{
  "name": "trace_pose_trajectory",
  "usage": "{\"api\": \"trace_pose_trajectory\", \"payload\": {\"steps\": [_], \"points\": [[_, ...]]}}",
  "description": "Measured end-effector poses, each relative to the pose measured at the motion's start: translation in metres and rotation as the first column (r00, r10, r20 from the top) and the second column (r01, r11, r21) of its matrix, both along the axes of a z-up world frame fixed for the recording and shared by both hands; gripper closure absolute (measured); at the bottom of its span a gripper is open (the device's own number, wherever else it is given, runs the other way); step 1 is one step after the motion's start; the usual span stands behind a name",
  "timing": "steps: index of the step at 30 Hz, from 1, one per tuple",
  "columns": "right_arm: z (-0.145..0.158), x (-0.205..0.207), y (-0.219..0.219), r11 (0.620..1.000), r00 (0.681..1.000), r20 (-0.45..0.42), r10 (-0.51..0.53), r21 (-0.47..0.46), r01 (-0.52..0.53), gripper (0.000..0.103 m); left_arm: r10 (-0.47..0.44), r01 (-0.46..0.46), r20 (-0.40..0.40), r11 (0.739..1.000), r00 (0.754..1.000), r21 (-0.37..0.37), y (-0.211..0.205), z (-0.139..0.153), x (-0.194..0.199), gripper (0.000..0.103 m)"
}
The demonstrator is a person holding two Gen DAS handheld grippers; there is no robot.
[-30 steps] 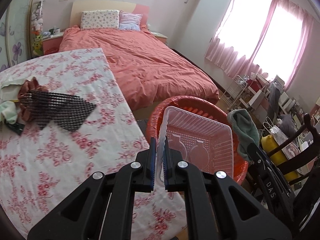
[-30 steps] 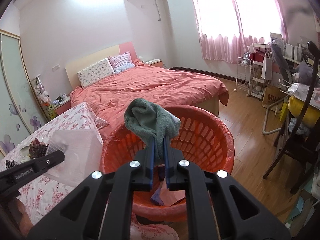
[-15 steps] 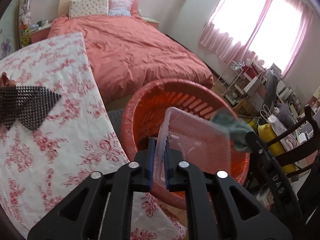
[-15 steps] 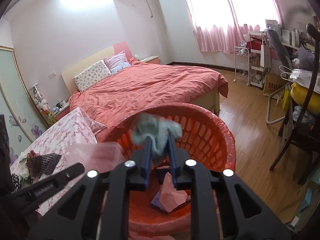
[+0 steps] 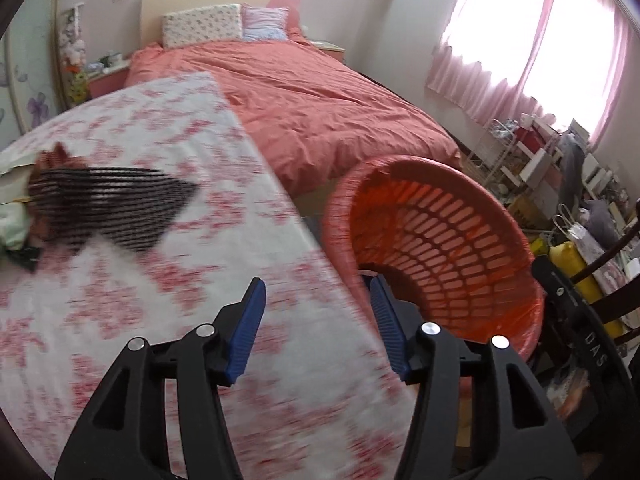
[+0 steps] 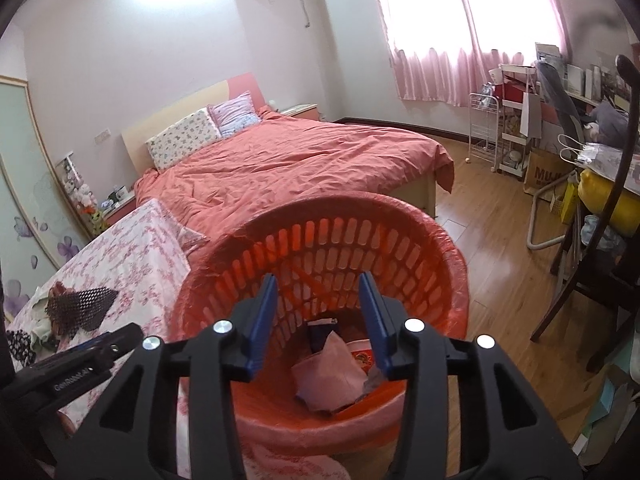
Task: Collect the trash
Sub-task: 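Open the left gripper to drop the tray while the right gripper drops the cloth into the basket, then move both open grippers back over the items on the bed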
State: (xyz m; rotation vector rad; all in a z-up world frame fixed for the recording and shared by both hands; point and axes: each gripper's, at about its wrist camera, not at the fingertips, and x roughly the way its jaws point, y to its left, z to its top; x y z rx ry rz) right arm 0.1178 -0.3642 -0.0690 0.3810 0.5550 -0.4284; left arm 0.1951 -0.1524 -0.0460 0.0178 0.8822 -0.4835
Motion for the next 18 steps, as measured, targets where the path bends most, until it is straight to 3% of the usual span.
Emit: {"api": "trace_pose_trajectory", "payload": {"steps": [12,18], "points": [[0.010,0.015,0.061,0.990,0.990,-0.024,0.139,-0.025,-0.139,0.061,0.186,-0.191,0.068,0.979,0.980,0.072,0.099,0.010,0.006,0.040],[0.014,0.028,0.097,0.978,0.978,-0.030,0.207,-0.023,-0.207,0.061,0.304,-0.312,0.098,0.947,0.948,0.076,0.163,0.018,0.010,0.040]]}}
